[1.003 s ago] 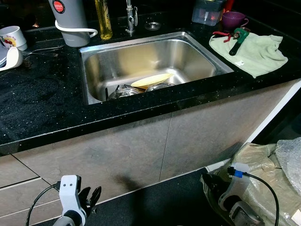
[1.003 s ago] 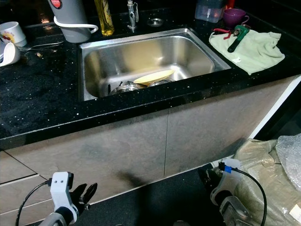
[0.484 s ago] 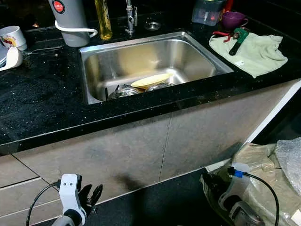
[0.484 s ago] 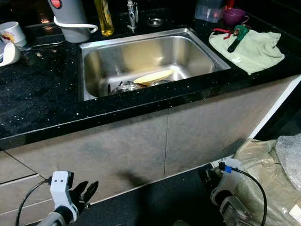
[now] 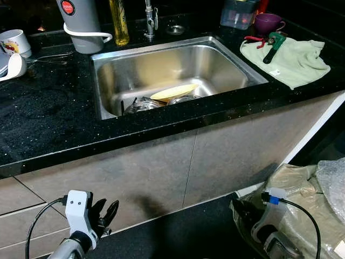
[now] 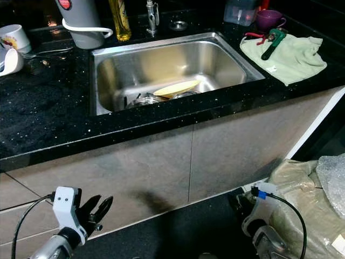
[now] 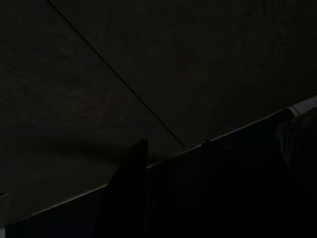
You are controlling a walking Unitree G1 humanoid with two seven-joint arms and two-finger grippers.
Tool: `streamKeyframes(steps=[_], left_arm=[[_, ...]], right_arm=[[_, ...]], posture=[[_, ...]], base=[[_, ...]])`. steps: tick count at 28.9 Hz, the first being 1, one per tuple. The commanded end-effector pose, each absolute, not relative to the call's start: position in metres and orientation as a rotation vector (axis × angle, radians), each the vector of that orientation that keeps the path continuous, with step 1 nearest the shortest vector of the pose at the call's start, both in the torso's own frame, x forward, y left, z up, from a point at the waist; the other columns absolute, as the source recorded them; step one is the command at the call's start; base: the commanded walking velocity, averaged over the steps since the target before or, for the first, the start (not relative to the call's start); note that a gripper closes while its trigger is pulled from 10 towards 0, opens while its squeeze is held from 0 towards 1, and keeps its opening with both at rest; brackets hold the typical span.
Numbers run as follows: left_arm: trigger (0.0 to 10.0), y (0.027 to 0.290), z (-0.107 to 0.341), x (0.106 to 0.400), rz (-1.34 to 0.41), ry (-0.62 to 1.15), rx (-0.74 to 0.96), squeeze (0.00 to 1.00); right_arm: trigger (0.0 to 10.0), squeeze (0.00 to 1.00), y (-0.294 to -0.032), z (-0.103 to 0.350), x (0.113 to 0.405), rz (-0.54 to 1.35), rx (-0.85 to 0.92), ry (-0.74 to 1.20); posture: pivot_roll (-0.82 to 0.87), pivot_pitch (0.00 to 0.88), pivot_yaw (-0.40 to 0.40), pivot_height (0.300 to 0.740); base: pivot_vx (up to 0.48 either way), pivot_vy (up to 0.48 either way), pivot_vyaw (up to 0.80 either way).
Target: Kitchen organization
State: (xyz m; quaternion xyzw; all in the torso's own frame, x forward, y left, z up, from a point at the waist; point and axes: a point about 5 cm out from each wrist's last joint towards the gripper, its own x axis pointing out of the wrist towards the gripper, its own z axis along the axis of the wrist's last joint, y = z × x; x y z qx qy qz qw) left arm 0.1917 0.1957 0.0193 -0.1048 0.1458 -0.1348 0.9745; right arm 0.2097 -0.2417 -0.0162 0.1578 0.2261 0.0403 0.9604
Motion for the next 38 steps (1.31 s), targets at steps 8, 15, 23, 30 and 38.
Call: streamKeyframes(steps=[8,15,23,30,38], left_arm=[[10.0,0.184,0.034,0.198,-0.274,0.266,-0.263,0.0],[10.0,0.181,0.033,0.195,-0.254,0.28,-0.286,0.0],[10.0,0.181,0.035,0.194,-0.247,0.286,-0.288,0.0],[10.0,0.181,0.036,0.194,-0.241,0.288,-0.288,0.0],[10.0,0.179,0.038,0.195,-0.229,0.283,-0.293,0.0]], right_arm=[[10.0,0.0,-0.243,-0.018,0.208,0.081,0.319,0.464],[10.0,0.0,-0.243,-0.019,0.208,0.083,0.32,0.466],[10.0,0.0,-0.243,-0.019,0.207,0.083,0.32,0.466],[10.0,0.0,-0.243,-0.019,0.208,0.082,0.321,0.465],[10.0,0.0,-0.243,-0.019,0.209,0.083,0.32,0.463]], posture=[[-0.07,0.067,0.023,0.732],[-0.07,0.063,0.021,0.732],[-0.07,0.066,0.021,0.732],[-0.07,0.071,0.023,0.732],[-0.1,0.073,0.022,0.732]], base=[[0.0,0.0,0.0],[0.0,0.0,0.0],[0.0,0.0,0.0],[0.0,0.0,0.0],[0.0,0.0,0.0]])
